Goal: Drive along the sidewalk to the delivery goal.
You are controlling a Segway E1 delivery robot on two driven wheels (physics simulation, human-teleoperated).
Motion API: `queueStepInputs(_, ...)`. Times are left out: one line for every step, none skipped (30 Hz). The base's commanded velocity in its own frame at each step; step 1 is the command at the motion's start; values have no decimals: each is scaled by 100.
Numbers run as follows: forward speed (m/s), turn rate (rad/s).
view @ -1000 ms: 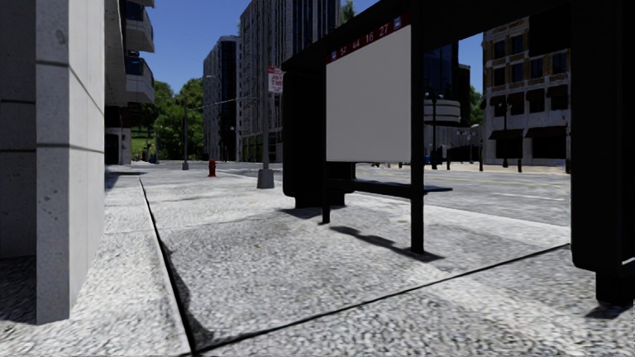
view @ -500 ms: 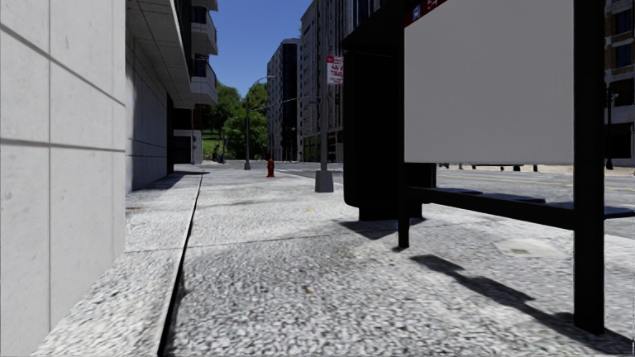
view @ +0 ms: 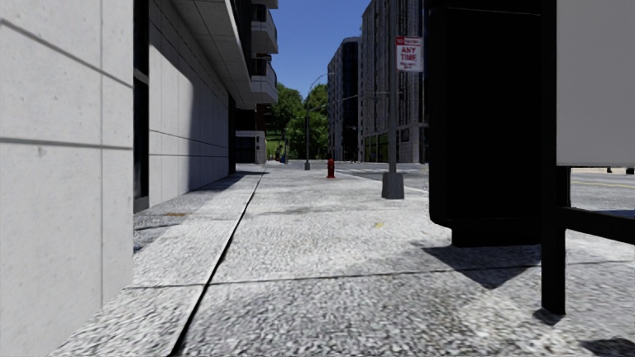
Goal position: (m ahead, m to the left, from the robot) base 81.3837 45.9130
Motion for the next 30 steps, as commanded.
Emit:
queueStepInputs(200,49)
queueStepInputs(200,49)
queueStepInputs(200,49)
queueStepInputs(200,49)
queueStepInputs(200,49)
queueStepInputs(200,45)
queueStepInputs(200,45)
queueStepInputs(200,0)
queueStepInputs(200,0)
queueStepInputs(200,0)
queueStepInputs(200,0)
queueStepInputs(200,0)
queueStepInputs(200,0)
queueStepInputs(200,0)
queueStepInputs(200,0)
queueStepInputs(200,0)
queueStepInputs(200,0)
queueStepInputs(200,0)
queueStepInputs(200,0)
queueStepInputs(200,0)
queueStepInputs(200,0)
queueStepInputs(200,0)
queueStepInputs(200,0)
queueStepInputs(200,0)
queueStepInputs(200,0)
queueStepInputs(200,0)
queueStepInputs(200,0)
queueStepInputs(200,0)
queueStepInputs(200,0)
queueStepInputs(200,0)
